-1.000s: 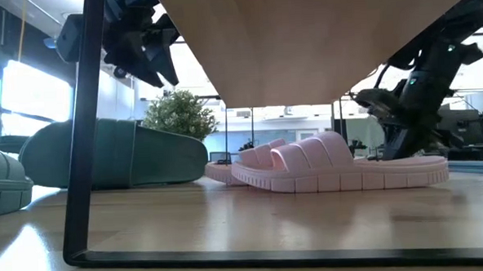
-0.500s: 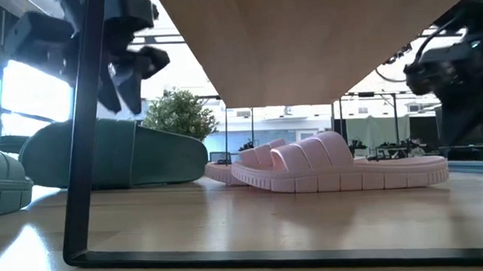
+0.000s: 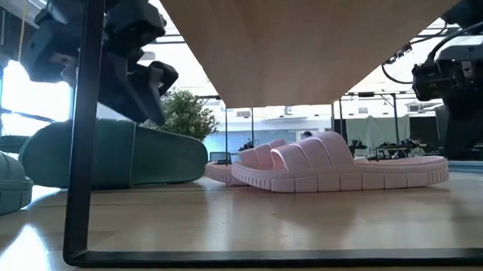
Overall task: Pick and place slides into the shelf
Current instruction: Adjust the slippers under the shelf
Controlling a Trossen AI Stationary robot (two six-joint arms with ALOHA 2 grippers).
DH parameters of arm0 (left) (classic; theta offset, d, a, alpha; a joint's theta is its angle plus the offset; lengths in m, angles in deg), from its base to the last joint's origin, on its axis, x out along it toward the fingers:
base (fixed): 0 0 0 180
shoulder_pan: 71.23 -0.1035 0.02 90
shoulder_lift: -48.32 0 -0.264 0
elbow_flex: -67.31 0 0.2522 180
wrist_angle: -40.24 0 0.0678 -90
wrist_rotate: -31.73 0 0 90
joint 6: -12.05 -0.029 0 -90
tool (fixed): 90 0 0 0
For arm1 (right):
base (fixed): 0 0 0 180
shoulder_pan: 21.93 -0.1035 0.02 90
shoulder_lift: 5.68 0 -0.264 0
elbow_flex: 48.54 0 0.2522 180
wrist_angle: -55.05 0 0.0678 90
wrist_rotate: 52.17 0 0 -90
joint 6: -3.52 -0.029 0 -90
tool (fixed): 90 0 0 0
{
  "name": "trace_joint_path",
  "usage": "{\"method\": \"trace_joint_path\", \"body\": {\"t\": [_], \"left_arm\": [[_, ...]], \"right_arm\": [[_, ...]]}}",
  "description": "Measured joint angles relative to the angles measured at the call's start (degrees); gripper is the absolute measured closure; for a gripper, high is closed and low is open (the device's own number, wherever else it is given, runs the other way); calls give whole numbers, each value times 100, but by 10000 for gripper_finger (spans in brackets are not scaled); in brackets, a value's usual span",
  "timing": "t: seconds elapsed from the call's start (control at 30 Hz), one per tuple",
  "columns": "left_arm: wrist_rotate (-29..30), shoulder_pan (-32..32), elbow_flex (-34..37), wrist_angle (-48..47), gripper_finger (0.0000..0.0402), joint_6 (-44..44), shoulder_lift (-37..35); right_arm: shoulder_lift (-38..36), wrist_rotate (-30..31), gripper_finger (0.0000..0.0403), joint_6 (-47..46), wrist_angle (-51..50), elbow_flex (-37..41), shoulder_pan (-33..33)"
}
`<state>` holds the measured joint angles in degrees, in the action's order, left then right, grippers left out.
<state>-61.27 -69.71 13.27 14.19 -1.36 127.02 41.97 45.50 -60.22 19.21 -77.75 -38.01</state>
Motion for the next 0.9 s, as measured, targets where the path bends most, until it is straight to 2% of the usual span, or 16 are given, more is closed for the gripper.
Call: {"method": "trace_joint_path", "body": {"t": [0.13, 0.27, 0.53, 0.9], "left_arm": [[99, 0, 5, 66, 280, -24, 78], [182, 0, 5, 225, 280, -23, 194], [288, 0, 6, 418, 280, 41, 657], [109, 0, 7, 601, 280, 88, 937]], "right_arm": [[199, 161, 403, -77, 205, 61, -136], [479, 50, 403, -45, 390, 63, -135], [929, 201, 403, -47, 1272, 61, -135], [1549, 103, 403, -183, 2257, 61, -118]]}}
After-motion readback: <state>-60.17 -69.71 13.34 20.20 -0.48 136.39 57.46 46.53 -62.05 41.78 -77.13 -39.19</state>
